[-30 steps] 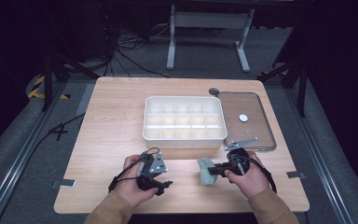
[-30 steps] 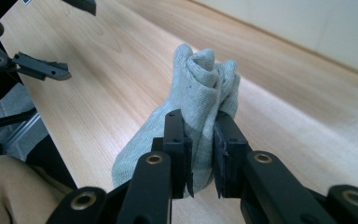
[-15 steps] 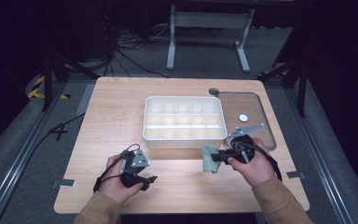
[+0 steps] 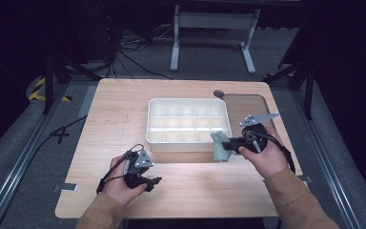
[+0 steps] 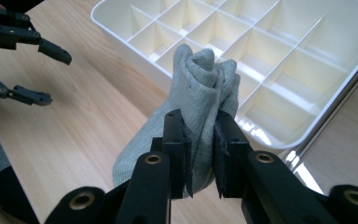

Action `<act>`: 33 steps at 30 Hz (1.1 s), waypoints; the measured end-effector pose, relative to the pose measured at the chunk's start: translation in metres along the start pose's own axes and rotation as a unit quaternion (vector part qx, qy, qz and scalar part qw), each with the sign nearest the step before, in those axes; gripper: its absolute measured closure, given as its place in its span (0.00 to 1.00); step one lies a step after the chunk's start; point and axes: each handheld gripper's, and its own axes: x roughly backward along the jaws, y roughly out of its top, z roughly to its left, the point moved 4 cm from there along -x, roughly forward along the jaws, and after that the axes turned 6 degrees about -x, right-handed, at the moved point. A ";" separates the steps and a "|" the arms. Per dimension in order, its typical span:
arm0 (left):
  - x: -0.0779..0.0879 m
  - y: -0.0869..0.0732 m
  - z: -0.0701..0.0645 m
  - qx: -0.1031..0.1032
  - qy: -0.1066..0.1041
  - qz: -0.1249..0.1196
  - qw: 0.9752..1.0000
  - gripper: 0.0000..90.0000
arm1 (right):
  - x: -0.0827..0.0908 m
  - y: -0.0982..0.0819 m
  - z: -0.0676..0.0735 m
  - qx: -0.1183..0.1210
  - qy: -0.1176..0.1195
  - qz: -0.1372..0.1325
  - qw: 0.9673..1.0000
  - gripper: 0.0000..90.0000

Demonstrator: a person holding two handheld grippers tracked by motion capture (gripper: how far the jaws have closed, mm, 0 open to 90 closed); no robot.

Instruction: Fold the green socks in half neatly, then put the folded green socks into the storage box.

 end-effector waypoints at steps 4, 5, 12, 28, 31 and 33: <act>0.002 -0.004 0.000 0.001 0.005 0.003 1.000 0.34 | 0.001 0.009 -0.003 0.012 -0.010 -0.008 1.000 0.86; 0.003 -0.004 0.001 0.004 0.005 0.000 1.000 0.34 | 0.001 0.011 -0.004 0.014 -0.012 -0.009 1.000 0.86; 0.007 -0.009 0.002 0.012 0.012 -0.001 1.000 0.34 | -0.001 0.023 -0.010 0.034 -0.027 -0.015 0.999 0.86; 0.025 -0.036 0.003 0.044 0.037 0.002 0.998 0.34 | -0.019 0.052 -0.033 0.065 -0.068 0.000 0.996 0.85; 0.033 -0.042 0.001 0.050 0.041 0.001 0.998 0.34 | -0.024 0.059 -0.038 0.073 -0.079 0.009 0.994 0.85; 0.036 -0.045 0.001 0.050 0.045 -0.002 0.998 0.34 | -0.028 0.062 -0.040 0.076 -0.081 0.017 0.994 0.85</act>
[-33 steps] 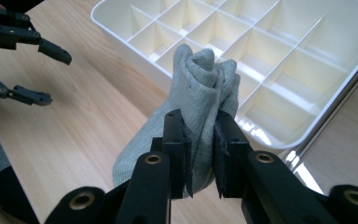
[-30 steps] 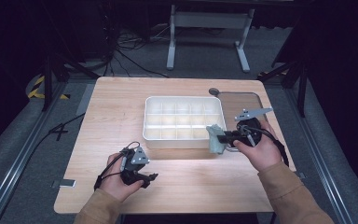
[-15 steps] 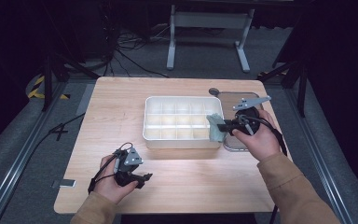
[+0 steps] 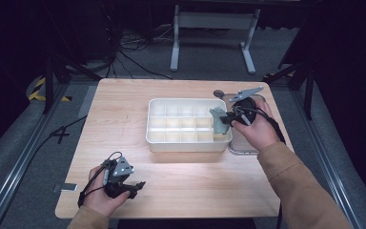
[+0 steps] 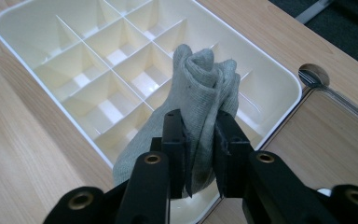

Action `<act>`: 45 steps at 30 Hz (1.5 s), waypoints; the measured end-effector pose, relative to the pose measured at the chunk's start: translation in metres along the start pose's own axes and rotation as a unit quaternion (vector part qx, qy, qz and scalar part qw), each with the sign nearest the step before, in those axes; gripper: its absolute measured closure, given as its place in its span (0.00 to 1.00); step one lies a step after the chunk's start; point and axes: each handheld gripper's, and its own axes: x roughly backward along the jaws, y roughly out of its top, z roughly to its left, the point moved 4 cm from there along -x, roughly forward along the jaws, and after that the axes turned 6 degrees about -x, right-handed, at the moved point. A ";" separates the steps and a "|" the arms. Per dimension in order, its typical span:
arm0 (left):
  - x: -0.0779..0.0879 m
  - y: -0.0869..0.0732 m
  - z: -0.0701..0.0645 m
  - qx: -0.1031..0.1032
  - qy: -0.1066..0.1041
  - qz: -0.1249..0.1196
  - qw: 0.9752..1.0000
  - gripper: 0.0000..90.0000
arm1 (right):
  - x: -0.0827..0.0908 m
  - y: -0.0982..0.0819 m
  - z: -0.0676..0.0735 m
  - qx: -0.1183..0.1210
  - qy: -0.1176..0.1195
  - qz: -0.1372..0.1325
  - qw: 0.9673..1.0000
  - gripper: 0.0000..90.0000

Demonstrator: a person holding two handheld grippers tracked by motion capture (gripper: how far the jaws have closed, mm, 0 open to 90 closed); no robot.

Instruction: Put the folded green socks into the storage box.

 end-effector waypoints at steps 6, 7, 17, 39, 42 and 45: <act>0.005 -0.011 0.000 0.008 0.009 0.003 1.000 0.34 | -0.011 0.001 -0.003 0.031 -0.018 0.021 0.999 0.85; 0.005 -0.011 0.000 0.008 0.009 0.003 1.000 0.34 | -0.013 0.000 -0.003 0.040 -0.022 0.025 0.999 0.85; 0.008 -0.014 -0.004 0.005 0.007 0.003 1.000 0.33 | -0.032 -0.010 -0.001 0.096 -0.014 0.084 0.992 0.85; 0.003 -0.017 -0.006 0.006 0.001 0.012 1.000 0.33 | -0.071 -0.025 0.004 0.119 -0.005 0.228 0.966 0.86; 0.001 -0.017 -0.006 0.006 0.000 0.013 1.000 0.33 | -0.080 -0.028 0.004 0.110 -0.001 0.258 0.960 0.86; 0.001 -0.017 -0.006 0.007 -0.002 0.013 1.000 0.33 | -0.092 -0.033 0.004 0.115 -0.004 0.285 0.951 0.86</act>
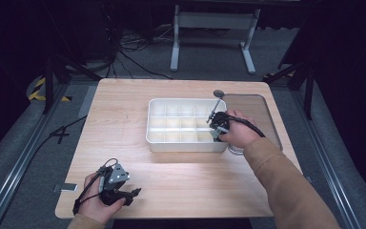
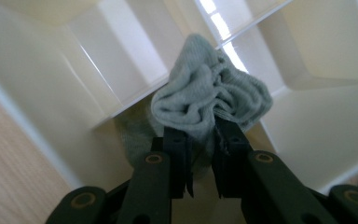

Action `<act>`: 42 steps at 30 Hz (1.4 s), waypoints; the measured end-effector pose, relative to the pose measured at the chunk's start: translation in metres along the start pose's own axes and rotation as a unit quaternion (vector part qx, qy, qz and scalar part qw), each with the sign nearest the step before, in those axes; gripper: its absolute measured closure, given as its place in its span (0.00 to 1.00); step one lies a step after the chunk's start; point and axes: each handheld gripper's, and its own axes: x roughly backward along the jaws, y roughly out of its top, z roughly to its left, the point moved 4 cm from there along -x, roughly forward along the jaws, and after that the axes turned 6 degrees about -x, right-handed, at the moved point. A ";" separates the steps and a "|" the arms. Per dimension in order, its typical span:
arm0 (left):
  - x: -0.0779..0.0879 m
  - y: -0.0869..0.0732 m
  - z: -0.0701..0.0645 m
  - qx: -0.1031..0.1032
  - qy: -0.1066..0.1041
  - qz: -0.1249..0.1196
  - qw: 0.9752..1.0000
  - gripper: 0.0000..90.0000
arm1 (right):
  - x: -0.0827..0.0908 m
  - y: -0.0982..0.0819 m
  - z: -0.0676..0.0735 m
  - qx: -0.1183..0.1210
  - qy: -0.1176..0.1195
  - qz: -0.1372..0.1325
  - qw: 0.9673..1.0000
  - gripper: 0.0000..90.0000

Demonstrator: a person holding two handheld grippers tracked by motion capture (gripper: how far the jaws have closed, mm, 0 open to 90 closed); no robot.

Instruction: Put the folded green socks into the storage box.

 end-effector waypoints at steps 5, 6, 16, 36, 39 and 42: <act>0.000 0.000 0.000 -0.001 -0.001 0.003 1.000 0.33 | -0.007 0.004 -0.002 -0.013 0.007 0.026 1.000 0.86; -0.001 0.000 0.000 -0.001 -0.001 0.002 1.000 0.33 | -0.008 0.004 -0.003 -0.019 0.011 0.028 0.999 0.86; -0.002 0.002 0.003 0.000 -0.001 -0.001 1.000 0.33 | 0.007 -0.004 -0.007 -0.053 0.036 -0.013 0.998 0.77; -0.015 0.013 -0.002 -0.014 -0.015 0.005 1.000 0.33 | 0.085 -0.030 -0.003 -0.075 0.025 -0.185 0.980 0.73; -0.012 0.012 -0.001 -0.011 -0.012 0.005 1.000 0.33 | 0.094 -0.037 -0.002 -0.075 0.030 -0.210 0.974 0.73; -0.010 0.008 -0.001 -0.006 -0.007 0.001 1.000 0.33 | 0.098 -0.041 0.000 -0.074 0.035 -0.223 0.971 0.73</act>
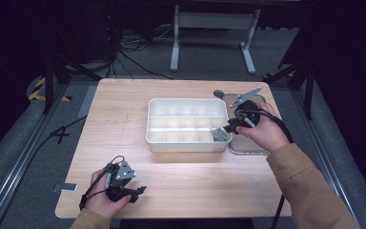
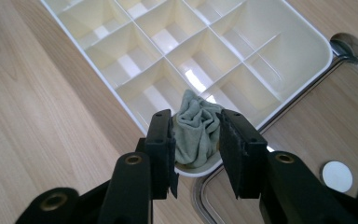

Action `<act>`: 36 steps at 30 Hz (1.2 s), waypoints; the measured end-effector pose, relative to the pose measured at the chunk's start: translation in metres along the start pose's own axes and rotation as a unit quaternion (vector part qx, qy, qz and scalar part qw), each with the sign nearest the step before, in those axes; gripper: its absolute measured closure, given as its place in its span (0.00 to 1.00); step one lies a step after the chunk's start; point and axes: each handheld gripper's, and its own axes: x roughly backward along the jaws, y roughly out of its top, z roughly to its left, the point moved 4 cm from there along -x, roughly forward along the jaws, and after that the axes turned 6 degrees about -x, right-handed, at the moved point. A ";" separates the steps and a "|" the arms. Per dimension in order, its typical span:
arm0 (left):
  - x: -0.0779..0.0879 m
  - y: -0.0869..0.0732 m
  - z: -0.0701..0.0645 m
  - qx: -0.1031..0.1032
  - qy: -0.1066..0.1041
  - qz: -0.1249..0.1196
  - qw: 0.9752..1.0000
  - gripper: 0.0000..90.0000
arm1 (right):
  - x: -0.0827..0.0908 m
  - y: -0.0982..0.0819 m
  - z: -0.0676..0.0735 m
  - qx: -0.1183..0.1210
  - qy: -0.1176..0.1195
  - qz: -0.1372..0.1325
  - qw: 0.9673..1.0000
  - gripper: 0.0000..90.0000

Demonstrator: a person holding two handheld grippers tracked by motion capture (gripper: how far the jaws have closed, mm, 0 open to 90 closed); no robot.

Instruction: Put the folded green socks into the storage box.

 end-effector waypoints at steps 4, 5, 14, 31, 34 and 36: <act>0.006 -0.007 0.001 0.005 0.008 0.001 1.000 0.33 | 0.007 -0.005 0.007 0.006 0.009 -0.019 1.000 0.70; 0.007 -0.007 0.002 0.005 0.011 -0.001 1.000 0.33 | 0.008 -0.006 0.009 0.008 0.012 -0.025 1.000 0.69; 0.018 0.000 0.006 0.025 -0.005 -0.036 0.999 0.33 | 0.024 -0.021 0.024 0.032 0.049 -0.070 0.996 0.60; 0.023 0.007 0.005 0.030 -0.015 -0.058 0.998 0.34 | 0.025 -0.078 0.056 0.045 0.080 -0.102 0.991 0.56; 0.023 0.008 0.005 0.027 -0.013 -0.054 0.998 0.34 | 0.022 -0.085 0.060 0.042 0.090 -0.110 0.989 0.55; 0.022 0.008 0.004 0.025 -0.013 -0.053 0.998 0.34 | 0.019 -0.091 0.062 0.036 0.095 -0.113 0.988 0.55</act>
